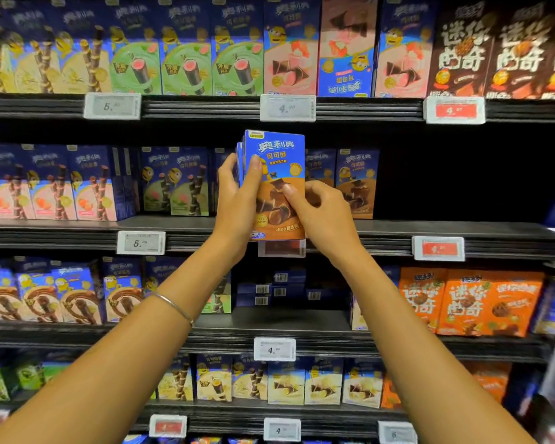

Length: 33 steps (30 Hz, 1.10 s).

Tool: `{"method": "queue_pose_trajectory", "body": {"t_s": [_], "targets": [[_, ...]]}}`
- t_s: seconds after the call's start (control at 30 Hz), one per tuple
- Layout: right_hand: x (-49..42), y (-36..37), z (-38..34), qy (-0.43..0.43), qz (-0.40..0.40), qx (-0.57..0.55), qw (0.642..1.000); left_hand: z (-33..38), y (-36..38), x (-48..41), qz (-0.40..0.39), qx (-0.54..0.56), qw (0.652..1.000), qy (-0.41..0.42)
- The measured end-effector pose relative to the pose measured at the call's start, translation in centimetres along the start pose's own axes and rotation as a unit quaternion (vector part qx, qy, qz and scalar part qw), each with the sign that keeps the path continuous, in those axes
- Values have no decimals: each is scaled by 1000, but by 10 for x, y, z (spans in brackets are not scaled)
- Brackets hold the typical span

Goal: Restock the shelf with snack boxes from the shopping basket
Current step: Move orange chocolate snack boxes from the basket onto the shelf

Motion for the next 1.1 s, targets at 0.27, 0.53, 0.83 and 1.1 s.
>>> {"method": "queue_pose_trajectory", "body": {"t_s": [0.27,0.53,0.83,1.1], "targets": [[-2,-25,11,44,10,-13,999,-9,2,-12,16,-19,1000,14],[-22,-61,44,76,82,32,993,-14,-16,-29,48,-79,995,46],[-51,-50,78,76,125,143,979,-18,-23,-35,61,-78,995,33],[-72,-30,80,94,113,226,963,-23,-17,-36,63,-88,994,34]]}}
Point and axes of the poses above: each hand's wrist, its own x-axis away from the middle knuckle, its own y-axis out of the palm, z = x × y, the point moved 1 cm from there along -x, towards the middle knuckle, and after that the axes turned 10 degrees about x, right-handed, at the moved point
